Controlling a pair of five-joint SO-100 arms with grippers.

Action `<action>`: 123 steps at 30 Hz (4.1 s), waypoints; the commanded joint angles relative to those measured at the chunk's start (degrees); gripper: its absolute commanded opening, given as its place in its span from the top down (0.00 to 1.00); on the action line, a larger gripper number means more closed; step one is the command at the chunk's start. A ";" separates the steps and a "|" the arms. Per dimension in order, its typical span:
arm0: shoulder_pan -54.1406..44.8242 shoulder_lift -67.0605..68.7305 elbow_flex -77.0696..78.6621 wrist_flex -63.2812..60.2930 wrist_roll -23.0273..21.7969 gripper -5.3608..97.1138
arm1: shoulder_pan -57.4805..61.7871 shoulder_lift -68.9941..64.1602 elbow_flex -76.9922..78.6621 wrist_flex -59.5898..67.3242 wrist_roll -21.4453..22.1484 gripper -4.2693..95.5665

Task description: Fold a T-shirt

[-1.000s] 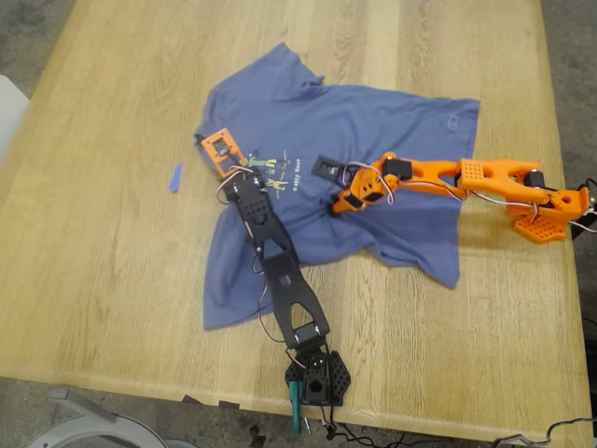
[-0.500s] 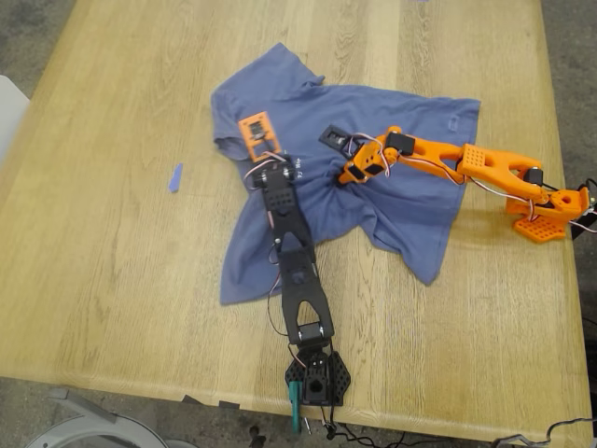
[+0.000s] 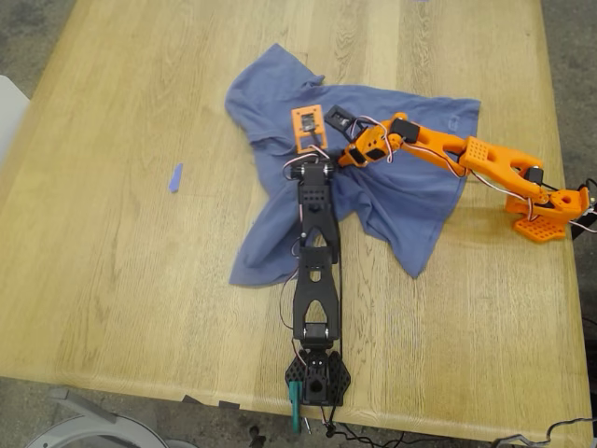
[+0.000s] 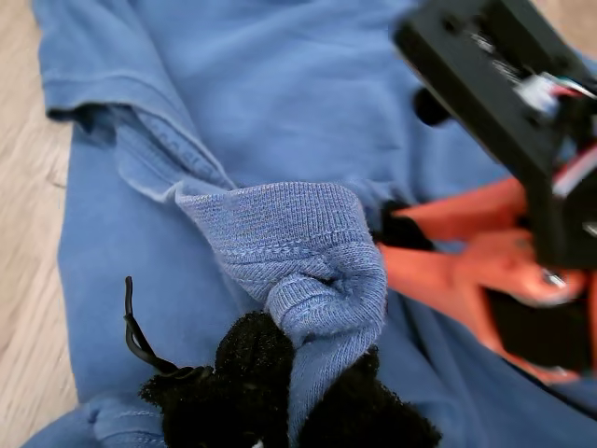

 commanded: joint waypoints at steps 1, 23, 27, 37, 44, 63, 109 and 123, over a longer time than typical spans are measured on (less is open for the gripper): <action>4.04 13.10 -2.37 0.18 -0.70 0.95 | 2.20 6.50 -1.14 -1.49 -0.53 0.96; 23.91 8.44 -2.29 -3.96 -0.97 0.95 | 9.05 9.76 -1.14 5.62 -0.18 0.96; 27.51 6.06 -2.29 -7.12 -0.97 0.95 | 10.46 9.76 -1.14 6.24 -0.18 0.96; 36.30 -1.58 -2.37 -12.22 -1.14 0.95 | 12.74 9.67 -1.23 8.35 -0.09 0.96; 38.67 -8.79 -2.37 -14.85 -1.23 0.95 | 12.74 9.05 -1.23 8.96 -0.09 0.96; 35.42 -20.65 -2.11 -17.84 -0.26 0.81 | 11.69 9.49 -1.23 11.07 0.09 0.96; 33.31 -33.66 -1.76 -10.72 14.59 0.31 | 8.96 9.40 -1.23 11.69 0.35 0.96; 29.53 -36.04 -1.85 -11.78 27.07 0.51 | 9.14 10.99 -1.23 12.04 0.26 0.96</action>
